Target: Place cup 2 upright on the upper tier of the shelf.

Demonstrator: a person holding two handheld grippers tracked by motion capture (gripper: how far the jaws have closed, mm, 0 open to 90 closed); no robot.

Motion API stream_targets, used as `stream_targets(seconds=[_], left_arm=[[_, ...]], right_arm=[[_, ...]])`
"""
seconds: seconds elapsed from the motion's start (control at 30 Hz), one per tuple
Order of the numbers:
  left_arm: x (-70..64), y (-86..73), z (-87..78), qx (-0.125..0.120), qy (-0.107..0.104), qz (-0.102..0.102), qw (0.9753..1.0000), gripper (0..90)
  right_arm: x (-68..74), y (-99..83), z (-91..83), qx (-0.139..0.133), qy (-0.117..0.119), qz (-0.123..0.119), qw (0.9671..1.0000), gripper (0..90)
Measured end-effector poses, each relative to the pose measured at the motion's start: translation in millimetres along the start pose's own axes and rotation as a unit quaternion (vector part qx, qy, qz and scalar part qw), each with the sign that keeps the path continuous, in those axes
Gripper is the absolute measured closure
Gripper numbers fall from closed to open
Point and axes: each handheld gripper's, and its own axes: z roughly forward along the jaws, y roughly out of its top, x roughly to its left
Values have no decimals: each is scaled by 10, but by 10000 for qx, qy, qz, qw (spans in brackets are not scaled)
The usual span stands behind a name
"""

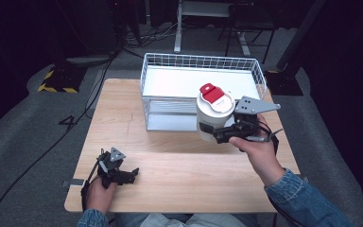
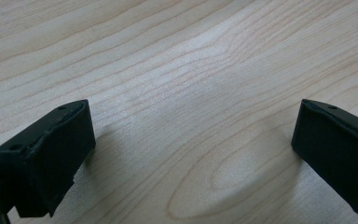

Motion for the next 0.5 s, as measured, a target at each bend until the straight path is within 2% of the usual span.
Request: stream_targets(seconds=[0.07,0.5], left_arm=[[-1,4,4,-3,-6,-13,10000,0],[-4,25,21,2,22,-54,10000,0]], right_arm=[[-63,61,31,-29,-149,-57,9999,132],[-320,221,185,-26,-579,-46,9983,132]])
